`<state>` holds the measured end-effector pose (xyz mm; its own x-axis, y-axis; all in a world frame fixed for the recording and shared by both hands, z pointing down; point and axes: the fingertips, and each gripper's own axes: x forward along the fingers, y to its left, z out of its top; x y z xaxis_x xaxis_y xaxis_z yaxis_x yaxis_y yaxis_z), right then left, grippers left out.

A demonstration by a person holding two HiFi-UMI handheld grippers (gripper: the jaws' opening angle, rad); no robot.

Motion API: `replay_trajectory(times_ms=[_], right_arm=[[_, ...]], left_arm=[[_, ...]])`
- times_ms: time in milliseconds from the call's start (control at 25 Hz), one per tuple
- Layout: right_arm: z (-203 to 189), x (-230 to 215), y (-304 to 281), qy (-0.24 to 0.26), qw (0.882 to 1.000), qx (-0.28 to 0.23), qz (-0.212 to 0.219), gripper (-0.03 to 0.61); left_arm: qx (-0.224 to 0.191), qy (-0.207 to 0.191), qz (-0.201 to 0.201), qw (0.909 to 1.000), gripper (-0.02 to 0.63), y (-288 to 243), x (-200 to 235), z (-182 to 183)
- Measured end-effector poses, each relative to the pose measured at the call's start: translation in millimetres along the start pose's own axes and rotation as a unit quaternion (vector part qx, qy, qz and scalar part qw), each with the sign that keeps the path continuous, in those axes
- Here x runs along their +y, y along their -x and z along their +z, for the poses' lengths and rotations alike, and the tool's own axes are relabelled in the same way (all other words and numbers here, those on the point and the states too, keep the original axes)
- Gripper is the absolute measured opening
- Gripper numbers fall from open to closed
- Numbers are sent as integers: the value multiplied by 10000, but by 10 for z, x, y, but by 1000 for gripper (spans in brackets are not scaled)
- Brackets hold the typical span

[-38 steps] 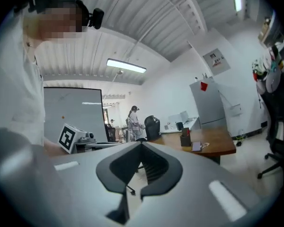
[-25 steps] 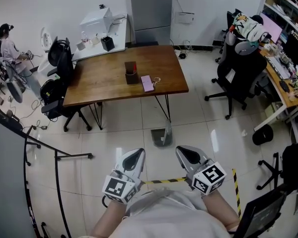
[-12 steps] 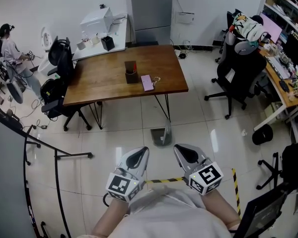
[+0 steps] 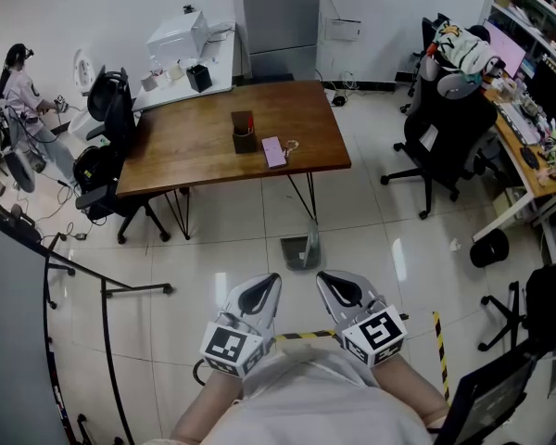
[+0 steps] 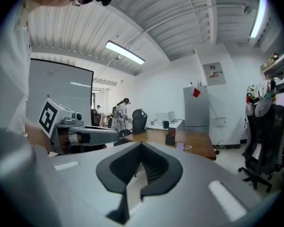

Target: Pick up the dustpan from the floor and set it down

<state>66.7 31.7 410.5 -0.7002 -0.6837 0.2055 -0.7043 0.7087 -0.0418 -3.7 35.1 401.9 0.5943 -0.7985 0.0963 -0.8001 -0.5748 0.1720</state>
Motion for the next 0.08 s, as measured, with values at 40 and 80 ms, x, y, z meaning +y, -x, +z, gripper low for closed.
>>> replay_trajectory(times_ms=[40, 80], right_arm=[[-2, 16, -10, 25, 10000, 6, 17, 2], [-6, 31, -20, 46, 10000, 12, 33, 2]], left_arm=[[2, -6, -11, 10000, 15, -1, 1, -24], [3, -12, -22, 10000, 15, -2, 3, -49]])
